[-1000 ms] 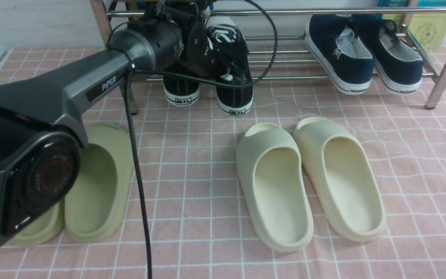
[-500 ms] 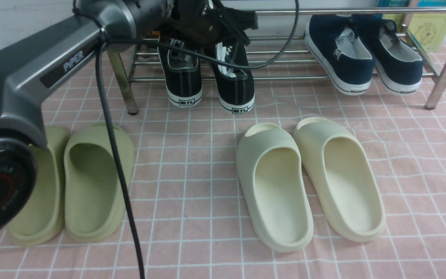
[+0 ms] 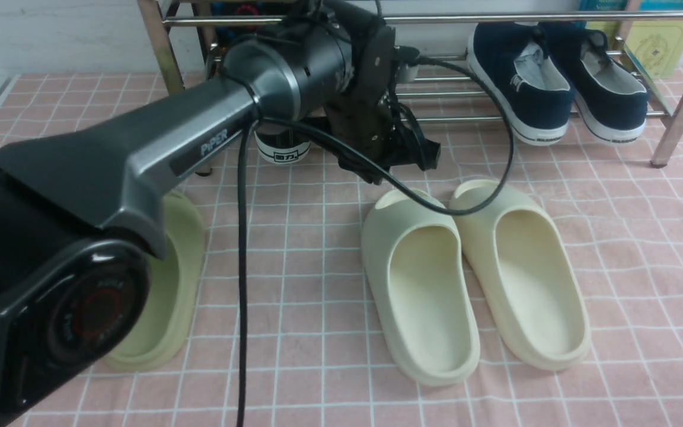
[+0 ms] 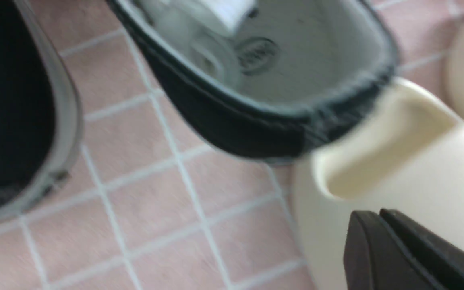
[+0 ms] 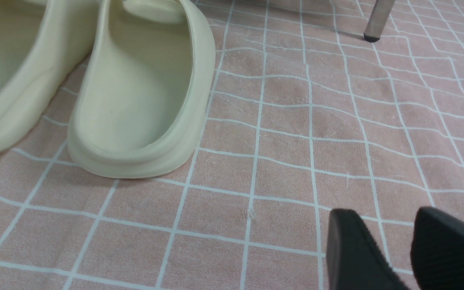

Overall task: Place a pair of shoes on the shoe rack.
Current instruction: Use the left arm to put a shoe into the shoe rack

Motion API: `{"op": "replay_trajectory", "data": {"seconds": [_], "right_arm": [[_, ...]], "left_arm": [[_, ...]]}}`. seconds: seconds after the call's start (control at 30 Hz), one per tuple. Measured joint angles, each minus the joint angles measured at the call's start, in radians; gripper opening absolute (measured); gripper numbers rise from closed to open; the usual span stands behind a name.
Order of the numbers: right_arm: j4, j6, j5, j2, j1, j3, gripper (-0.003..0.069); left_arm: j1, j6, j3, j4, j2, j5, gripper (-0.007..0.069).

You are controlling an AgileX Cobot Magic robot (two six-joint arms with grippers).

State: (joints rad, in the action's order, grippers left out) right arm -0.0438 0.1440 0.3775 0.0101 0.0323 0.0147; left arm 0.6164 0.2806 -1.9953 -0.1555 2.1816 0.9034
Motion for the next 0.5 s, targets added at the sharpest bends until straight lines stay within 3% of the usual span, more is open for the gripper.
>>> {"op": "replay_trajectory", "data": {"seconds": [0.3, 0.5], "right_arm": [[0.000, 0.000, 0.000, 0.000, 0.000, 0.000, 0.0238], [0.000, 0.000, 0.000, 0.000, 0.000, 0.000, 0.0238]], "left_arm": [[-0.019, 0.187, 0.000, -0.197, 0.004, -0.032, 0.0036], [-0.020, 0.228, 0.000, -0.211, 0.004, -0.025, 0.0036]]}}
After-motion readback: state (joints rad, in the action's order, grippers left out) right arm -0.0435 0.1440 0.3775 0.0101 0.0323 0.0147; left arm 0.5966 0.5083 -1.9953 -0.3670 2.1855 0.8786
